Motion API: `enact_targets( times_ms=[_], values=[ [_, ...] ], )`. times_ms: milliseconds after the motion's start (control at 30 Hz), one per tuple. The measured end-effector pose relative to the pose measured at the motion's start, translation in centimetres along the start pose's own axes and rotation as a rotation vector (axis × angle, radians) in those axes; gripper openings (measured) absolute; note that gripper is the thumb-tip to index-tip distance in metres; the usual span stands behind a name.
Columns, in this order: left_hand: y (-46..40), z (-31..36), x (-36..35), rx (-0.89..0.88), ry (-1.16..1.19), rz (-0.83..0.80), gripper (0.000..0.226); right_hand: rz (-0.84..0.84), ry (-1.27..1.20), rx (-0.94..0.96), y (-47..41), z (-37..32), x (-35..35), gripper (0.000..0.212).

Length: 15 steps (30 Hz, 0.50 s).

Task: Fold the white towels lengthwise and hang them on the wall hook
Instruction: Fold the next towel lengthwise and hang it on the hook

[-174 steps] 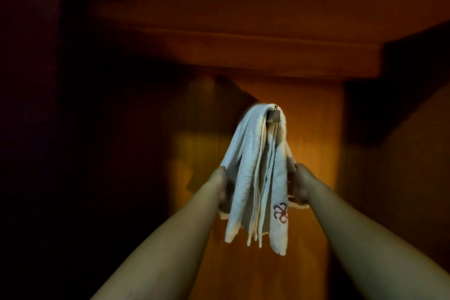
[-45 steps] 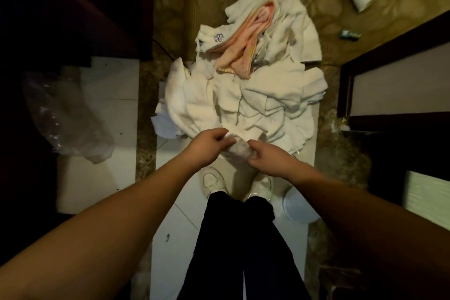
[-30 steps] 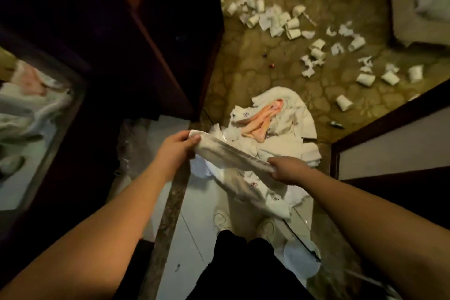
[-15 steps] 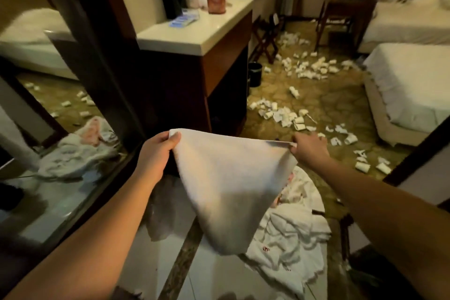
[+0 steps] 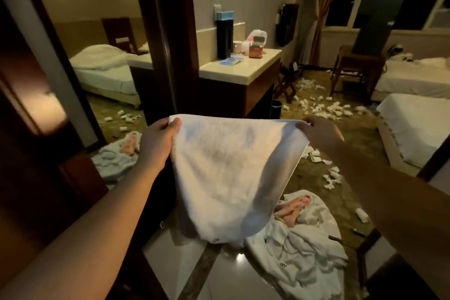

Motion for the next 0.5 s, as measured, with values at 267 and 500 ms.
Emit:
enact_targets(
  times_ms=[267,500],
  values=[
    [7.4,3.3,9.7,0.126,0.337,0.136,0.013,-0.243,-0.077,0.127,8.3,-8.9,0.4,0.036],
    [18.9,5.6,17.1,0.271,0.494,0.276,0.02,-0.501,-0.654,0.103,19.7,-13.3,-1.1,0.025]
  ],
)
Point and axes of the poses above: each hand's wrist, its own y-axis away from the middle knuckle, its own x-axis out of the back of the hand, z = x × y, the point moved 7 cm from there along -y, towards the middle knuckle, and after that the axes turned 2 degrees about -x, right-handed, at the moved point
